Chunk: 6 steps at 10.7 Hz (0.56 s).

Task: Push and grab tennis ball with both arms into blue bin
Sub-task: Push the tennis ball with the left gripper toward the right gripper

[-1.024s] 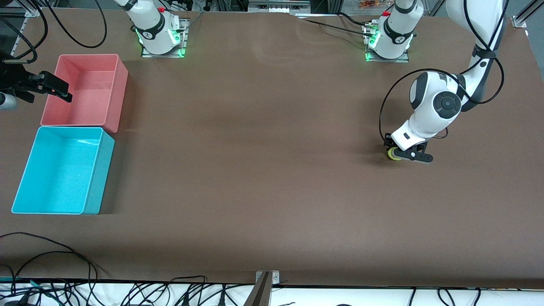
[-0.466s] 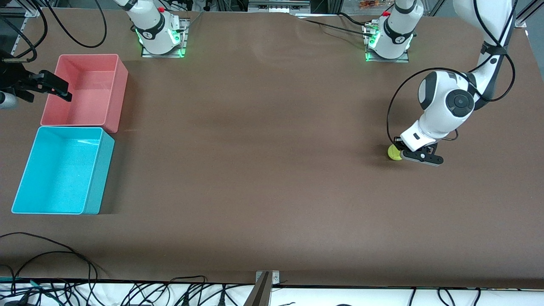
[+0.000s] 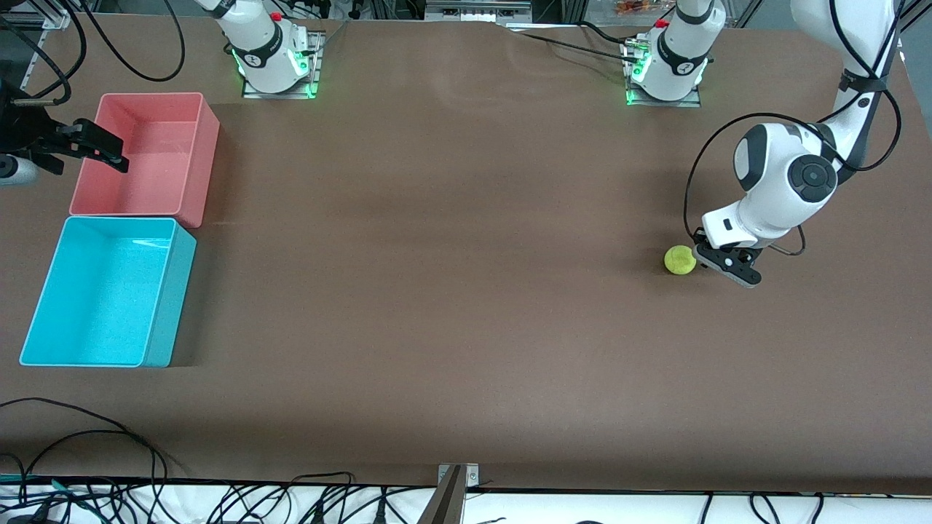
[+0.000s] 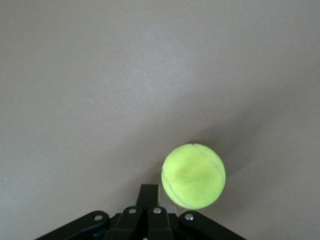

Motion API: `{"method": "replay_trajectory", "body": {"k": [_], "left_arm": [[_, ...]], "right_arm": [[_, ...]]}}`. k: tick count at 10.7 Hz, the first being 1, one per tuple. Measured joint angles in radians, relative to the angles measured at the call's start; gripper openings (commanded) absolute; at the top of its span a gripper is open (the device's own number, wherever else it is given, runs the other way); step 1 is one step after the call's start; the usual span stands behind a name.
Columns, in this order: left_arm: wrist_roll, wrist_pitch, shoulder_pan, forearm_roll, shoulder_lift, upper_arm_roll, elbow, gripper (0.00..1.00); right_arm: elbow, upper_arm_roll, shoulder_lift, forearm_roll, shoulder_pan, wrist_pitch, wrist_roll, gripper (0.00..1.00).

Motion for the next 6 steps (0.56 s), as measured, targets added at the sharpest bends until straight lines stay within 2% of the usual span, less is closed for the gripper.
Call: {"method": "replay_trajectory", "body": {"k": [6], "left_arm": [[0.476, 0.009, 0.042, 0.000, 0.020, 0.002, -0.004, 0.00]], "right_arm": [[-0.026, 0.002, -0.017, 0.000, 0.000, 0.000, 0.000, 1.00]]}}
